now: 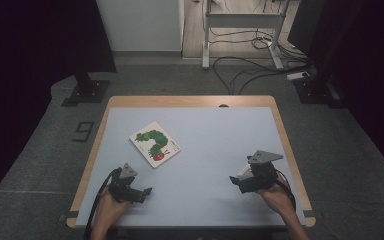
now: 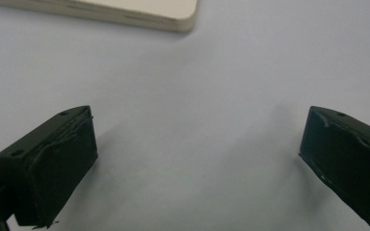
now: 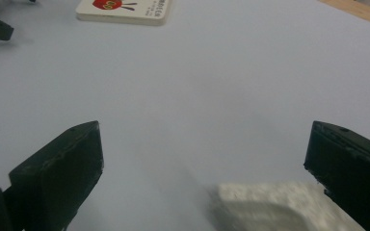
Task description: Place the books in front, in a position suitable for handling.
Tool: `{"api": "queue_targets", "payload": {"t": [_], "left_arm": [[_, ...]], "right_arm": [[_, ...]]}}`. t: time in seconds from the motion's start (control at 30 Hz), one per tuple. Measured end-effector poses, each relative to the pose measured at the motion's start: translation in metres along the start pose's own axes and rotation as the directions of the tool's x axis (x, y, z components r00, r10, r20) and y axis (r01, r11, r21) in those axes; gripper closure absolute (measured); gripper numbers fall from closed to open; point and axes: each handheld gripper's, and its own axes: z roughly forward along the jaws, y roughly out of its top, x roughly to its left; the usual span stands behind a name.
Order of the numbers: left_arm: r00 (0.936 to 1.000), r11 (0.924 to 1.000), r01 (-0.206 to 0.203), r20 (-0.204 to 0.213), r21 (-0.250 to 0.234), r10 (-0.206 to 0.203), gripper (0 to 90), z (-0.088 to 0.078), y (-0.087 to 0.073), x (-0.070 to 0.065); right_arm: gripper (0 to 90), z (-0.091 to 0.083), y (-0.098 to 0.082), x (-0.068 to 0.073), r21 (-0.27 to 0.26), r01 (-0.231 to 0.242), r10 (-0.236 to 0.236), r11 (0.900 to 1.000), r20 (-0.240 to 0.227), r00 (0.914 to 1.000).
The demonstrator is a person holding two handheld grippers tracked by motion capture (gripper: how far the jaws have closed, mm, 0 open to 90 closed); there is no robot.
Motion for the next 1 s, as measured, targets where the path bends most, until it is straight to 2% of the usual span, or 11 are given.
{"api": "queue_targets", "payload": {"t": [0.1, 0.17, 0.27, 0.5, 0.57, 0.6, 0.67, 1.0], "left_arm": [[0.9998, 0.9995, -0.01, 0.016, -0.029, 0.011, 0.0, -0.001, 0.006, 0.003], [0.9998, 0.9995, -0.021, 0.008, -0.024, 0.021, 0.0, 0.0, 0.011, 0.005], [0.9996, 0.9992, -0.02, 0.017, -0.035, 0.021, 0.0, 0.0, 0.017, 0.008], [0.9992, 0.999, -0.033, 0.02, -0.031, 0.034, 0.0, 0.004, 0.033, 0.013], [0.9987, 0.9985, -0.047, 0.016, -0.026, 0.048, 0.0, 0.005, 0.037, 0.012], [0.9983, 0.9982, -0.055, 0.016, -0.024, 0.055, 0.0, 0.006, 0.039, 0.011], [0.9979, 0.9978, -0.059, 0.026, -0.032, 0.059, 0.0, 0.007, 0.041, 0.011], [0.9979, 0.9982, -0.051, 0.038, -0.031, 0.052, 0.0, 0.016, 0.045, 0.015]], "right_arm": [[0.0, 0.009, 0.007, 0.004, -0.004, 0.008, -0.008, 1.0, -0.019, 0.9998], [0.0, 0.016, 0.011, 0.007, -0.005, 0.011, -0.011, 1.0, -0.033, 0.9994], [0.0, 0.032, 0.021, 0.014, 0.007, 0.037, -0.037, 0.999, -0.059, 0.9976], [0.0, 0.056, 0.037, 0.023, 0.002, 0.07, -0.07, 0.998, -0.089, 0.9936], [0.0, 0.069, 0.045, 0.027, -0.001, 0.091, -0.091, 0.996, -0.101, 0.9907], [0.0, 0.069, 0.045, 0.027, -0.001, 0.091, -0.091, 0.996, -0.101, 0.9907], [0.0, 0.082, 0.051, 0.029, 0.001, 0.102, -0.101, 0.995, -0.114, 0.9883], [0.0, 0.115, 0.066, 0.033, -0.004, 0.124, -0.123, 0.992, -0.143, 0.9819]]}}
